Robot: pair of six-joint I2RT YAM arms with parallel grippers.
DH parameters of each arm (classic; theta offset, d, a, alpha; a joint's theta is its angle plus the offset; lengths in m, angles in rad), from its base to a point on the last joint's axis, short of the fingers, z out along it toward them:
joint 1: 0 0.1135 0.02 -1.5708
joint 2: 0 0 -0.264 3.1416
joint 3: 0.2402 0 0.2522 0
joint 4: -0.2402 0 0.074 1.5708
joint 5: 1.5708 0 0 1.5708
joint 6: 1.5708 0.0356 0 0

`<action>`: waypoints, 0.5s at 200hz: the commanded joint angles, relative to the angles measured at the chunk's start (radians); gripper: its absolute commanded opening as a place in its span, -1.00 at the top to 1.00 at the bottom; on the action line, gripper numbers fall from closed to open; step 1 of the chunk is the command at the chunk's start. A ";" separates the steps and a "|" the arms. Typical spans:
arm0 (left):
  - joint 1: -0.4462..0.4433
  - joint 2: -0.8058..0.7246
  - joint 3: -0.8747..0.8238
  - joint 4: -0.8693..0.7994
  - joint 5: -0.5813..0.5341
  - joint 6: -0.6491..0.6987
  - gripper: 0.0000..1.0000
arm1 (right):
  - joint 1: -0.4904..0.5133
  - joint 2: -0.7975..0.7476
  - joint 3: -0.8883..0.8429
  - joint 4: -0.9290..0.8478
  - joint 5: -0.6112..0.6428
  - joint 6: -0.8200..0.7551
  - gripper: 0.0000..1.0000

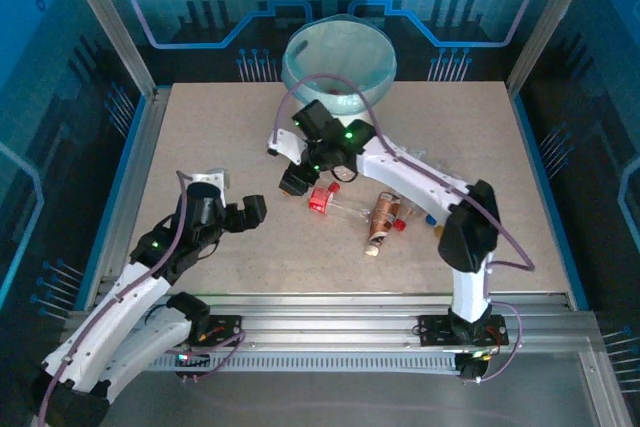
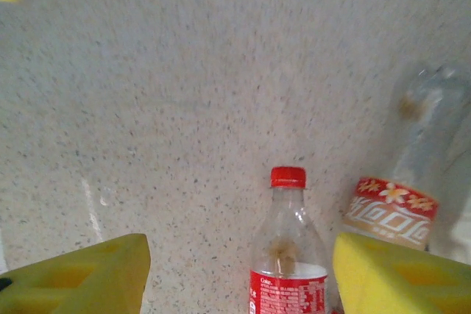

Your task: Put the plastic bottles in the bin

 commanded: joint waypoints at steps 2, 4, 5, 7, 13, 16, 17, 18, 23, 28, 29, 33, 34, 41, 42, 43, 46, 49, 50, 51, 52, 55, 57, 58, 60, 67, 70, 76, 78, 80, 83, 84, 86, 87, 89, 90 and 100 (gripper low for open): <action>0.009 -0.028 -0.042 0.006 -0.026 -0.071 -0.98 | 0.016 0.087 0.070 -0.111 0.059 0.011 -0.35; 0.010 -0.029 -0.046 0.008 -0.028 -0.072 -0.98 | 0.015 0.095 0.074 -0.113 0.064 0.011 -0.35; 0.010 -0.029 -0.048 0.008 -0.027 -0.073 -0.98 | 0.015 0.099 0.076 -0.115 0.067 0.012 -0.35; 0.009 -0.030 -0.051 0.009 -0.029 -0.074 -0.98 | 0.017 0.106 0.081 -0.119 0.071 0.012 -0.35; 0.009 -0.031 -0.058 0.013 -0.033 -0.078 -0.98 | 0.018 0.125 0.096 -0.126 0.081 0.013 -0.35; 0.011 -0.031 -0.062 0.015 -0.033 -0.080 -0.98 | 0.018 0.138 0.103 -0.130 0.083 0.013 -0.36; 0.011 -0.031 -0.063 0.016 -0.034 -0.080 -0.98 | 0.019 0.141 0.105 -0.131 0.083 0.014 -0.36; 0.011 -0.031 -0.065 0.017 -0.034 -0.081 -0.98 | 0.019 0.144 0.108 -0.132 0.084 0.013 -0.36; 0.011 -0.032 -0.070 0.020 -0.036 -0.081 -0.98 | 0.019 0.159 0.120 -0.139 0.086 0.013 -0.36; 0.011 -0.030 -0.074 0.024 -0.036 -0.082 -0.98 | 0.021 0.178 0.133 -0.147 0.091 0.013 -0.36; 0.010 -0.030 -0.076 0.024 -0.036 -0.082 -0.98 | 0.021 0.182 0.137 -0.148 0.092 0.014 -0.36; 0.011 -0.030 -0.079 0.026 -0.039 -0.083 -0.98 | 0.021 0.195 0.147 -0.155 0.097 0.012 -0.36; 0.010 -0.030 -0.079 0.026 -0.040 -0.084 -0.98 | 0.022 0.197 0.150 -0.157 0.099 0.012 -0.36; 0.012 -0.029 -0.084 0.029 -0.043 -0.083 -0.98 | 0.027 0.220 0.165 -0.166 0.117 0.012 -0.36; 0.012 -0.028 -0.084 0.029 -0.043 -0.083 -0.98 | 0.027 0.223 0.167 -0.166 0.120 0.013 -0.36; 0.011 -0.028 -0.084 0.030 -0.044 -0.082 -0.98 | 0.027 0.226 0.169 -0.166 0.124 0.014 -0.36; 0.012 -0.028 -0.087 0.031 -0.045 -0.082 -0.98 | 0.029 0.235 0.175 -0.166 0.131 0.014 -0.36; 0.012 -0.028 -0.087 0.032 -0.046 -0.082 -0.98 | 0.031 0.241 0.178 -0.168 0.144 0.013 -0.36; 0.012 -0.028 -0.087 0.032 -0.047 -0.082 -0.98 | 0.031 0.244 0.179 -0.168 0.148 0.013 -0.36; 0.012 -0.028 -0.087 0.033 -0.048 -0.082 -0.98 | 0.032 0.246 0.179 -0.167 0.152 0.013 -0.36; 0.012 -0.028 -0.087 0.033 -0.048 -0.081 -0.98 | 0.033 0.249 0.181 -0.168 0.158 0.014 -0.36; 0.011 -0.028 -0.089 0.033 -0.050 -0.081 -0.98 | 0.034 0.255 0.182 -0.167 0.171 0.014 -0.36; 0.013 -0.028 -0.089 0.034 -0.051 -0.080 -0.98 | 0.035 0.259 0.183 -0.167 0.179 0.013 -0.36; 0.012 -0.028 -0.089 0.034 -0.051 -0.080 -0.98 | 0.036 0.261 0.184 -0.166 0.182 0.013 -0.36; 0.012 -0.029 -0.090 0.035 -0.053 -0.079 -0.98 | 0.037 0.266 0.184 -0.165 0.189 0.013 -0.36; 0.013 -0.028 -0.093 0.038 -0.057 -0.080 -0.98 | 0.041 0.281 0.189 -0.165 0.209 0.014 -0.36; 0.013 -0.028 -0.094 0.039 -0.058 -0.078 -0.98 | 0.042 0.289 0.193 -0.166 0.218 0.015 -0.36; 0.015 -0.028 -0.094 0.042 -0.060 -0.077 -0.98 | 0.043 0.302 0.199 -0.169 0.226 0.016 -0.36; 0.015 -0.028 -0.093 0.042 -0.059 -0.076 -0.98 | 0.044 0.305 0.201 -0.170 0.229 0.017 -0.36; 0.016 -0.028 -0.092 0.042 -0.061 -0.076 -0.98 | 0.044 0.310 0.204 -0.171 0.231 0.018 -0.36; 0.015 -0.027 -0.090 0.042 -0.062 -0.075 -0.98 | 0.044 0.316 0.209 -0.174 0.234 0.020 -0.37; 0.015 -0.027 -0.089 0.042 -0.062 -0.075 -0.98 | 0.044 0.317 0.211 -0.174 0.235 0.020 -0.37; 0.016 -0.027 -0.087 0.043 -0.062 -0.076 -0.98 | 0.044 0.322 0.213 -0.175 0.236 0.022 -0.37; 0.017 -0.027 -0.086 0.042 -0.062 -0.076 -0.98 | 0.044 0.324 0.215 -0.176 0.238 0.022 -0.38; 0.017 -0.027 -0.084 0.043 -0.061 -0.074 -0.97 | 0.045 0.328 0.218 -0.178 0.240 0.022 -0.38; 0.017 -0.027 -0.083 0.042 -0.061 -0.073 -0.98 | 0.045 0.330 0.219 -0.179 0.242 0.024 -0.38; 0.017 -0.027 -0.072 0.042 -0.060 -0.064 -0.98 | 0.047 0.348 0.237 -0.189 0.252 0.028 -0.40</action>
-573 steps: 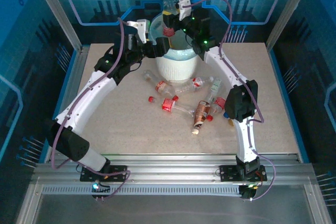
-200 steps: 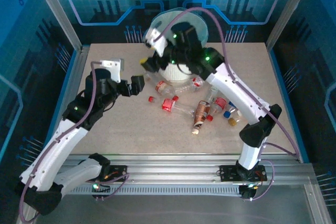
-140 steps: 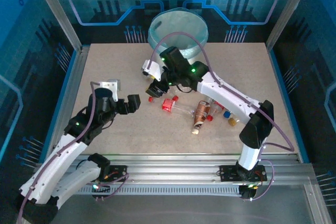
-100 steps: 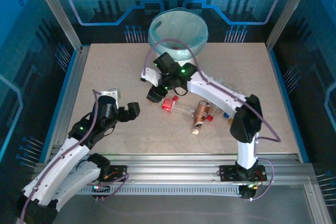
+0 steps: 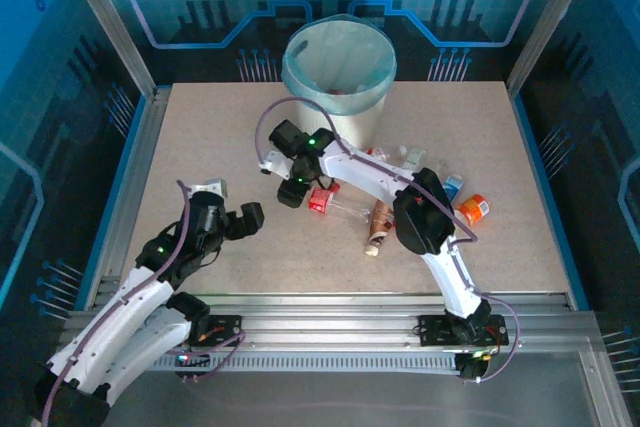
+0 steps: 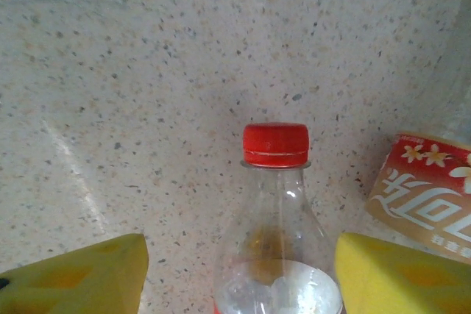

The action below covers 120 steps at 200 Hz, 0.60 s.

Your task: Put the plastic bottles in the bin

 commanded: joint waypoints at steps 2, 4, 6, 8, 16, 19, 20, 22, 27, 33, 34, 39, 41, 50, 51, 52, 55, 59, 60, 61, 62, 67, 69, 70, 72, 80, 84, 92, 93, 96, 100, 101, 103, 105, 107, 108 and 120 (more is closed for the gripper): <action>0.010 -0.007 0.014 0.027 -0.027 -0.003 -0.98 | 0.017 0.055 0.059 -0.054 0.062 0.019 -0.40; 0.010 -0.006 0.016 0.026 -0.027 0.000 -0.98 | 0.018 0.058 0.062 -0.055 0.065 0.020 -0.41; 0.010 -0.005 0.019 0.025 -0.028 0.002 -0.98 | 0.019 0.060 0.063 -0.056 0.067 0.020 -0.41; 0.011 -0.005 0.021 0.024 -0.030 0.003 -0.98 | 0.020 0.064 0.067 -0.057 0.069 0.020 -0.41; 0.012 -0.005 0.032 0.020 -0.035 0.011 -0.98 | 0.020 0.076 0.075 -0.061 0.077 0.018 -0.42; 0.014 -0.005 0.037 0.019 -0.036 0.014 -0.98 | 0.021 0.080 0.079 -0.062 0.080 0.017 -0.42; 0.013 -0.005 0.039 0.018 -0.037 0.015 -0.98 | 0.022 0.081 0.080 -0.062 0.081 0.017 -0.42; 0.014 -0.005 0.042 0.016 -0.038 0.017 -0.98 | 0.024 0.083 0.083 -0.065 0.083 0.017 -0.42; 0.014 -0.005 0.048 0.013 -0.040 0.021 -0.98 | 0.025 0.085 0.091 -0.068 0.085 0.015 -0.43; 0.014 -0.007 0.055 0.009 -0.042 0.026 -0.98 | 0.027 0.110 0.100 -0.073 0.089 0.013 -0.42; 0.015 -0.007 0.057 0.008 -0.044 0.027 -0.98 | 0.027 0.113 0.101 -0.073 0.089 0.013 -0.43; 0.015 -0.006 0.063 0.005 -0.045 0.030 -0.98 | 0.026 0.122 0.109 -0.075 0.092 0.012 -0.43; 0.015 -0.006 0.065 0.004 -0.046 0.030 -0.98 | 0.027 0.127 0.112 -0.077 0.093 0.012 -0.43; 0.016 -0.009 0.073 -0.001 -0.047 0.033 -0.98 | 0.028 0.144 0.131 -0.085 0.091 0.013 -0.43; 0.015 -0.010 0.074 -0.001 -0.048 0.034 -0.98 | 0.028 0.146 0.133 -0.085 0.091 0.012 -0.42; 0.016 -0.010 0.076 -0.002 -0.048 0.035 -0.98 | 0.028 0.147 0.136 -0.086 0.090 0.012 -0.42; 0.016 -0.010 0.078 -0.004 -0.049 0.035 -0.98 | 0.028 0.153 0.142 -0.088 0.088 0.012 -0.42; 0.016 -0.011 0.080 -0.009 -0.051 0.034 -0.98 | 0.029 0.160 0.150 -0.091 0.085 0.012 -0.42; 0.016 -0.011 0.082 -0.009 -0.051 0.035 -0.98 | 0.029 0.163 0.153 -0.091 0.084 0.012 -0.42; 0.017 -0.011 0.082 -0.010 -0.052 0.035 -0.98 | 0.028 0.165 0.155 -0.092 0.083 0.012 -0.42; 0.017 -0.011 0.083 -0.009 -0.052 0.035 -0.98 | 0.029 0.167 0.157 -0.093 0.082 0.013 -0.42; 0.016 -0.014 0.087 -0.014 -0.053 0.034 -0.98 | 0.028 0.176 0.168 -0.096 0.079 0.012 -0.42; 0.016 -0.014 0.089 -0.015 -0.053 0.035 -0.98 | 0.028 0.180 0.174 -0.098 0.079 0.012 -0.41; 0.016 -0.014 0.090 -0.015 -0.053 0.035 -0.98 | 0.028 0.182 0.176 -0.100 0.077 0.012 -0.41; 0.016 -0.016 0.091 -0.016 -0.053 0.035 -0.98 | 0.029 0.186 0.181 -0.101 0.075 0.012 -0.41; 0.016 -0.018 0.098 -0.021 -0.052 0.036 -0.98 | 0.028 0.200 0.199 -0.108 0.073 0.013 -0.40; 0.017 -0.020 0.102 -0.022 -0.052 0.038 -0.98 | 0.029 0.206 0.206 -0.111 0.071 0.013 -0.39; 0.017 -0.022 0.109 -0.030 -0.052 0.041 -0.98 | 0.029 0.216 0.219 -0.115 0.069 0.012 -0.39; 0.017 -0.022 0.110 -0.031 -0.051 0.041 -0.98 | 0.029 0.217 0.221 -0.115 0.069 0.012 -0.39; 0.017 -0.024 0.112 -0.033 -0.053 0.041 -0.98 | 0.029 0.221 0.225 -0.116 0.067 0.012 -0.38; 0.019 -0.026 0.116 -0.036 -0.055 0.041 -0.98 | 0.028 0.226 0.231 -0.116 0.066 0.012 -0.37; 0.018 -0.026 0.116 -0.036 -0.055 0.041 -0.98 | 0.029 0.227 0.233 -0.116 0.066 0.012 -0.37; 0.019 -0.027 0.118 -0.038 -0.057 0.041 -0.98 | 0.029 0.229 0.235 -0.117 0.065 0.012 -0.37; 0.019 -0.028 0.119 -0.039 -0.057 0.041 -0.98 | 0.028 0.231 0.239 -0.118 0.064 0.013 -0.36; 0.018 -0.028 0.120 -0.039 -0.056 0.041 -0.98 | 0.028 0.233 0.242 -0.119 0.063 0.013 -0.35; 0.019 -0.028 0.120 -0.039 -0.057 0.042 -0.98 | 0.029 0.234 0.244 -0.119 0.062 0.012 -0.34; 0.018 -0.033 0.125 -0.042 -0.057 0.042 -0.98 | 0.029 0.239 0.262 -0.124 0.054 0.015 -0.29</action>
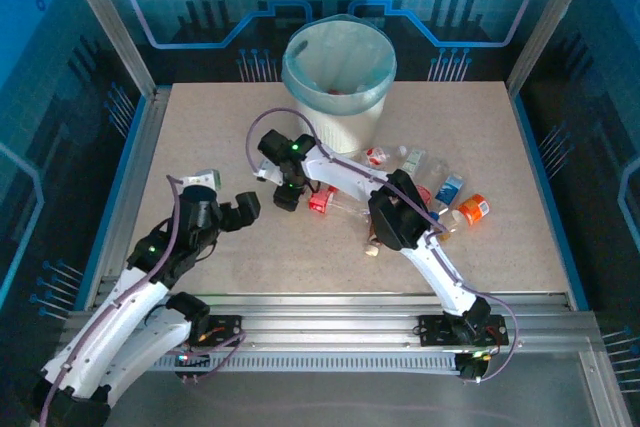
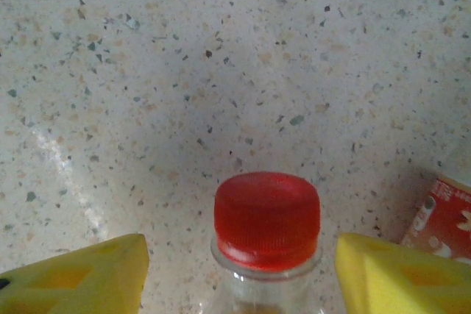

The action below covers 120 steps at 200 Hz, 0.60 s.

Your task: Put the plastic bottles in the bin

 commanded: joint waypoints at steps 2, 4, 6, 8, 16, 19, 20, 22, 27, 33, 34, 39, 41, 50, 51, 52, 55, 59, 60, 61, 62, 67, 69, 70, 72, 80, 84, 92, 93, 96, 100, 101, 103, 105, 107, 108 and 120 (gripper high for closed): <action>0.006 -0.018 0.040 -0.029 -0.025 0.031 -0.98 | 0.015 0.028 0.061 -0.044 -0.025 0.013 -0.28; 0.006 -0.019 0.040 -0.029 -0.026 0.031 -0.98 | 0.016 0.027 0.063 -0.044 -0.027 0.014 -0.26; 0.006 -0.019 0.040 -0.029 -0.025 0.030 -0.98 | 0.016 0.028 0.065 -0.043 -0.028 0.014 -0.24; 0.007 -0.020 0.040 -0.029 -0.026 0.030 -0.98 | 0.016 0.028 0.067 -0.043 -0.030 0.015 -0.23; 0.006 -0.018 0.041 -0.029 -0.028 0.032 -0.98 | 0.015 0.025 0.072 -0.040 -0.040 0.017 -0.17; 0.006 -0.018 0.042 -0.029 -0.030 0.032 -0.97 | 0.016 0.023 0.073 -0.039 -0.041 0.017 -0.15; 0.006 -0.018 0.042 -0.029 -0.030 0.032 -0.98 | 0.016 0.023 0.074 -0.039 -0.043 0.017 -0.14; 0.007 -0.018 0.044 -0.029 -0.030 0.032 -0.98 | 0.016 0.023 0.075 -0.039 -0.043 0.017 -0.13; 0.007 -0.019 0.046 -0.029 -0.032 0.034 -0.98 | 0.018 0.020 0.077 -0.039 -0.045 0.017 -0.10; 0.007 -0.018 0.048 -0.029 -0.033 0.036 -0.98 | 0.018 0.017 0.080 -0.037 -0.046 0.016 -0.06; 0.007 -0.018 0.048 -0.030 -0.033 0.037 -0.98 | 0.018 0.016 0.081 -0.037 -0.047 0.016 -0.06; 0.006 -0.019 0.051 -0.028 -0.035 0.038 -0.98 | 0.018 0.013 0.083 -0.037 -0.046 0.015 -0.04; 0.006 -0.019 0.051 -0.030 -0.036 0.038 -0.98 | 0.018 0.011 0.084 -0.037 -0.046 0.015 -0.03; 0.006 -0.018 0.057 -0.032 -0.037 0.041 -0.98 | 0.017 0.002 0.084 -0.034 -0.052 0.014 0.03; 0.006 -0.018 0.057 -0.031 -0.037 0.041 -0.98 | 0.017 0.001 0.084 -0.034 -0.052 0.014 0.04; 0.007 -0.018 0.058 -0.032 -0.037 0.041 -0.98 | 0.018 -0.001 0.084 -0.033 -0.052 0.014 0.04; 0.006 -0.018 0.058 -0.032 -0.039 0.042 -0.98 | 0.017 -0.004 0.083 -0.032 -0.052 0.014 0.07; 0.006 -0.018 0.059 -0.034 -0.038 0.043 -0.98 | 0.018 -0.010 0.082 -0.030 -0.055 0.014 0.10; 0.006 -0.018 0.060 -0.034 -0.038 0.044 -0.98 | 0.018 -0.012 0.082 -0.029 -0.057 0.014 0.11; 0.006 -0.018 0.060 -0.034 -0.039 0.044 -0.98 | 0.018 -0.013 0.081 -0.028 -0.057 0.014 0.11; 0.006 -0.018 0.061 -0.035 -0.039 0.044 -0.98 | 0.017 -0.015 0.081 -0.028 -0.058 0.014 0.12; 0.007 -0.018 0.062 -0.037 -0.041 0.046 -0.98 | 0.018 -0.023 0.078 -0.025 -0.065 0.014 0.15; 0.008 -0.018 0.063 -0.037 -0.041 0.047 -0.98 | 0.018 -0.027 0.076 -0.021 -0.069 0.013 0.16; 0.008 -0.018 0.063 -0.038 -0.041 0.047 -0.98 | 0.018 -0.028 0.075 -0.021 -0.071 0.012 0.16; 0.008 -0.018 0.064 -0.038 -0.042 0.047 -0.98 | 0.017 -0.032 0.073 -0.019 -0.075 0.012 0.17; 0.008 -0.016 0.069 -0.041 -0.045 0.051 -0.98 | 0.018 -0.048 0.066 -0.008 -0.089 0.012 0.19; 0.010 -0.017 0.072 -0.042 -0.048 0.053 -0.98 | 0.018 -0.054 0.062 -0.003 -0.097 0.013 0.20; 0.010 -0.015 0.078 -0.046 -0.050 0.056 -0.98 | 0.018 -0.068 0.055 0.007 -0.110 0.014 0.23; 0.010 -0.015 0.080 -0.046 -0.051 0.057 -0.98 | 0.017 -0.069 0.054 0.008 -0.112 0.014 0.23; 0.010 -0.015 0.083 -0.047 -0.051 0.056 -0.98 | 0.018 -0.074 0.053 0.011 -0.117 0.014 0.24; 0.009 -0.014 0.085 -0.048 -0.054 0.058 -0.98 | 0.017 -0.078 0.050 0.014 -0.123 0.014 0.24; 0.009 -0.014 0.086 -0.049 -0.054 0.058 -0.98 | 0.017 -0.080 0.050 0.015 -0.124 0.014 0.24; 0.009 -0.014 0.087 -0.050 -0.054 0.059 -0.98 | 0.018 -0.082 0.049 0.017 -0.126 0.014 0.24; 0.009 -0.014 0.088 -0.050 -0.056 0.060 -0.98 | 0.018 -0.084 0.049 0.017 -0.129 0.013 0.24; 0.010 -0.014 0.091 -0.051 -0.055 0.061 -0.98 | 0.018 -0.085 0.049 0.018 -0.130 0.012 0.23; 0.010 -0.014 0.091 -0.051 -0.055 0.061 -0.98 | 0.018 -0.086 0.049 0.017 -0.131 0.013 0.23; 0.012 -0.015 0.096 -0.051 -0.058 0.061 -0.98 | 0.017 -0.088 0.053 0.018 -0.133 0.008 0.18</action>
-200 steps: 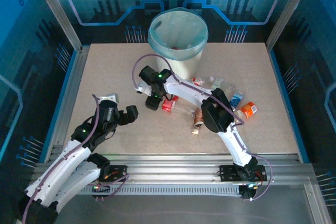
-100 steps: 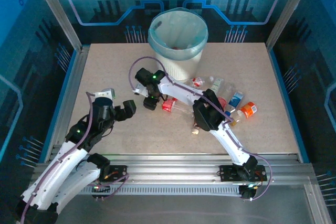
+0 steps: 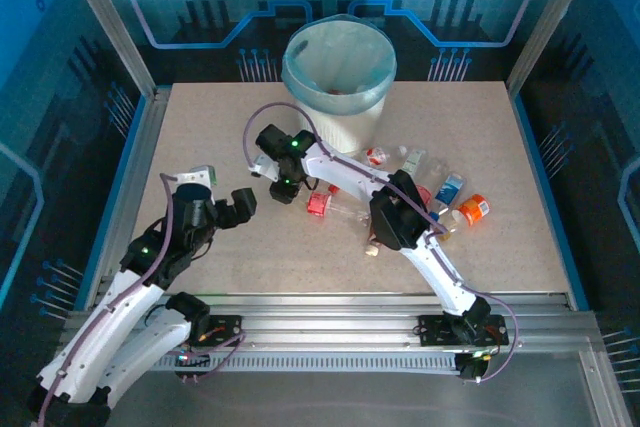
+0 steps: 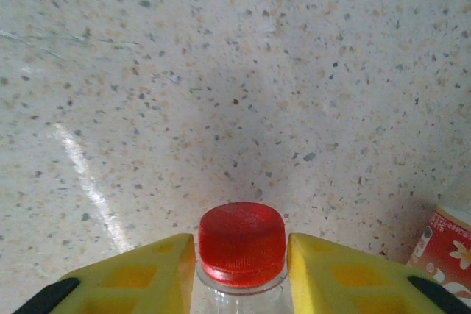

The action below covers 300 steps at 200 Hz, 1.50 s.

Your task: Put the plastic bottles in the bin

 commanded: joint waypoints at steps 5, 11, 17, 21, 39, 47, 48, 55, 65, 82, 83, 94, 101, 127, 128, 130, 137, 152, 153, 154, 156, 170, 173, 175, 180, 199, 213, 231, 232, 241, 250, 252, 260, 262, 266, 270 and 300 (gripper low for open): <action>0.010 -0.003 0.044 -0.015 -0.030 0.028 -0.98 | 0.016 -0.077 0.005 0.014 -0.050 -0.005 0.18; 0.010 -0.004 0.046 -0.016 -0.030 0.027 -0.98 | 0.015 -0.075 0.004 0.012 -0.054 -0.010 0.18; 0.010 -0.004 0.047 -0.018 -0.028 0.027 -0.98 | 0.013 -0.075 0.002 0.009 -0.057 -0.014 0.19; 0.011 -0.003 0.048 -0.019 -0.028 0.025 -0.98 | 0.012 -0.074 0.001 0.006 -0.059 -0.015 0.19; 0.012 -0.004 0.050 -0.026 -0.032 0.026 -0.98 | 0.004 -0.074 -0.014 0.001 -0.070 -0.014 0.17; 0.012 -0.004 0.049 -0.029 -0.034 0.028 -0.98 | 0.002 -0.072 -0.019 0.000 -0.074 -0.015 0.09; 0.012 -0.004 0.049 -0.029 -0.034 0.028 -0.98 | 0.001 -0.071 -0.020 -0.001 -0.074 -0.015 0.08; 0.012 -0.003 0.050 -0.029 -0.034 0.029 -0.98 | 0.000 -0.064 -0.020 -0.003 -0.070 -0.017 -0.05; 0.012 -0.004 0.047 -0.026 -0.038 0.029 -0.98 | 0.000 -0.051 -0.018 -0.006 -0.056 -0.018 -0.15; 0.012 -0.002 0.044 -0.017 -0.036 0.028 -0.98 | 0.000 -0.029 -0.007 -0.019 -0.041 -0.021 -0.20; 0.012 -0.002 0.043 -0.016 -0.036 0.028 -0.98 | 0.000 -0.029 -0.007 -0.019 -0.038 -0.021 -0.21; 0.014 -0.002 0.042 -0.013 -0.032 0.026 -0.98 | -0.002 -0.016 -0.001 -0.023 -0.028 -0.022 -0.22; 0.013 -0.001 0.041 -0.012 -0.031 0.027 -0.98 | -0.002 -0.008 0.003 -0.026 -0.025 -0.022 -0.22; 0.014 -0.001 0.032 -0.015 -0.025 0.022 -0.98 | -0.007 0.026 0.020 -0.033 -0.043 -0.028 -0.17; 0.014 -0.001 0.032 -0.015 -0.024 0.022 -0.98 | -0.008 0.029 0.021 -0.033 -0.044 -0.028 -0.17; 0.014 -0.001 0.031 -0.015 -0.025 0.021 -0.98 | -0.008 0.030 0.023 -0.033 -0.045 -0.029 -0.15; 0.013 -0.001 0.028 -0.015 -0.025 0.018 -0.98 | -0.012 0.048 0.034 -0.039 -0.050 -0.027 -0.12; 0.014 -0.002 0.025 -0.017 -0.022 0.014 -0.98 | -0.019 0.084 0.073 -0.067 -0.049 -0.018 -0.09; 0.013 -0.002 0.025 -0.017 -0.021 0.013 -0.98 | -0.019 0.087 0.075 -0.069 -0.049 -0.018 -0.09; 0.013 -0.002 0.025 -0.016 -0.021 0.013 -0.98 | -0.019 0.089 0.078 -0.072 -0.049 -0.017 -0.09; 0.013 -0.002 0.025 -0.017 -0.021 0.013 -0.98 | -0.020 0.093 0.082 -0.074 -0.049 -0.016 -0.08; 0.014 -0.002 0.023 -0.018 -0.021 0.011 -0.98 | -0.024 0.107 0.098 -0.084 -0.057 -0.014 -0.02; 0.014 -0.003 0.023 -0.020 -0.022 0.012 -0.98 | -0.024 0.107 0.098 -0.083 -0.060 -0.014 0.00; 0.013 -0.003 0.022 -0.020 -0.023 0.012 -0.98 | -0.024 0.107 0.099 -0.083 -0.061 -0.014 0.01; 0.013 -0.003 0.023 -0.020 -0.025 0.012 -0.98 | -0.024 0.108 0.097 -0.081 -0.065 -0.013 0.03; 0.013 -0.002 0.019 -0.015 -0.026 0.014 -0.98 | -0.023 0.103 0.099 -0.079 -0.067 -0.017 0.03; 0.014 -0.001 0.017 -0.011 -0.028 0.014 -0.98 | -0.022 0.099 0.100 -0.077 -0.049 -0.023 -0.05; 0.015 0.002 0.015 -0.003 -0.026 0.014 -0.98 | -0.024 0.093 0.100 -0.082 -0.046 -0.032 -0.01; 0.015 0.003 0.014 -0.002 -0.026 0.014 -0.98 | -0.025 0.092 0.100 -0.082 -0.047 -0.032 -0.01; 0.015 0.008 0.016 0.003 -0.025 0.013 -0.98 | -0.024 0.089 0.100 -0.085 -0.051 -0.035 0.04; 0.018 0.014 0.017 0.007 -0.024 0.016 -0.98 | -0.025 0.086 0.100 -0.087 -0.059 -0.035 0.11; 0.016 0.016 0.018 0.007 -0.024 0.017 -0.98 | -0.025 0.085 0.099 -0.086 -0.060 -0.035 0.12; 0.018 0.022 0.022 0.011 -0.021 0.021 -0.98 | -0.024 0.081 0.094 -0.087 -0.069 -0.036 0.16; 0.018 0.025 0.023 0.013 -0.021 0.022 -0.98 | -0.025 0.081 0.093 -0.087 -0.071 -0.035 0.17; 0.018 0.027 0.025 0.015 -0.022 0.025 -0.98 | -0.025 0.079 0.093 -0.085 -0.074 -0.034 0.19; 0.019 0.030 0.029 0.015 -0.023 0.029 -0.98 | -0.025 0.077 0.093 -0.085 -0.079 -0.033 0.22; 0.020 0.039 0.053 0.015 -0.051 0.066 -0.98 | -0.025 0.055 0.100 -0.078 -0.132 -0.033 0.56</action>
